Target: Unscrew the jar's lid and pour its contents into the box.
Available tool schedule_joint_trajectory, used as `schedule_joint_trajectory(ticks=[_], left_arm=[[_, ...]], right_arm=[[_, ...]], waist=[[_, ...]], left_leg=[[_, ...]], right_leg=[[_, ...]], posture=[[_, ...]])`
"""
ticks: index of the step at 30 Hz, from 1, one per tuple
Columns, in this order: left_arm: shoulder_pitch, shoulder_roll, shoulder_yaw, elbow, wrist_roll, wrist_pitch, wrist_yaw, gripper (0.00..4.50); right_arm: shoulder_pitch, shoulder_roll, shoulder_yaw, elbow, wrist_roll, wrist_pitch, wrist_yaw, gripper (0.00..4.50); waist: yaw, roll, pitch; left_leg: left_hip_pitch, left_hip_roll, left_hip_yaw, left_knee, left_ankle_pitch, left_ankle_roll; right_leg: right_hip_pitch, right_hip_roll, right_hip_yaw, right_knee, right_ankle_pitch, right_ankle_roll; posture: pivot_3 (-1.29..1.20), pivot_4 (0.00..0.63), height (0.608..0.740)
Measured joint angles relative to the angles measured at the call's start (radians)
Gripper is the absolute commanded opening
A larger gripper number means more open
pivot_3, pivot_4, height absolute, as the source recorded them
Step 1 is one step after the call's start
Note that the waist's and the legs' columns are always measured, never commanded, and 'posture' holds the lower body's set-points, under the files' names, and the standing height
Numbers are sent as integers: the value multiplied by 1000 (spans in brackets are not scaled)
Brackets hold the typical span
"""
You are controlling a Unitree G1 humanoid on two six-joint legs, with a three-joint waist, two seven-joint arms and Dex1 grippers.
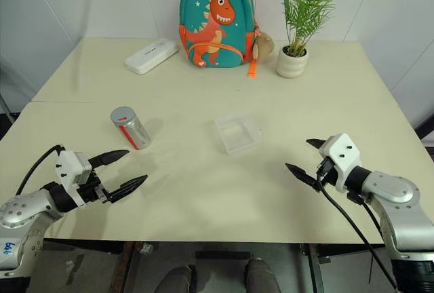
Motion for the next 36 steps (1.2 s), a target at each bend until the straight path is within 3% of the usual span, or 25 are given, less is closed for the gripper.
schedule_joint_trajectory(ticks=[8,14,18,25,36], left_arm=[[142,-60,68,-108,-3,20,88,4480],[245,-215,116,-150,22,16,242,4480],[144,-312,97,-151,93,24,425,4480],[-40,-342,3,-42,147,-17,475,4480],[-235,-373,-60,151,226,-89,542,4480]], right_arm=[[-90,44,92,69,0,-12,21,4500],[-174,102,151,75,31,-7,67,4500],[-284,175,194,58,64,-11,87,4500],[-399,239,227,21,84,1,69,4500],[-356,258,226,-47,123,58,18,4500]], waist=[[0,0,0],[2,-1,0],[8,-1,1],[5,-2,1],[5,-2,1]], left_leg=[[0,0,1,0,0,0],[0,0,0,1,0,0],[0,-1,-2,2,2,0],[-1,-1,-1,1,2,-1],[-2,-1,0,1,2,-1]], right_leg=[[0,0,1,-1,0,0],[0,0,0,0,0,0],[1,0,0,0,4,2],[1,0,0,0,4,2],[-1,0,0,-1,4,3]], posture=[[0,150,740],[0,150,740],[0,150,740],[0,150,740],[0,150,740]])
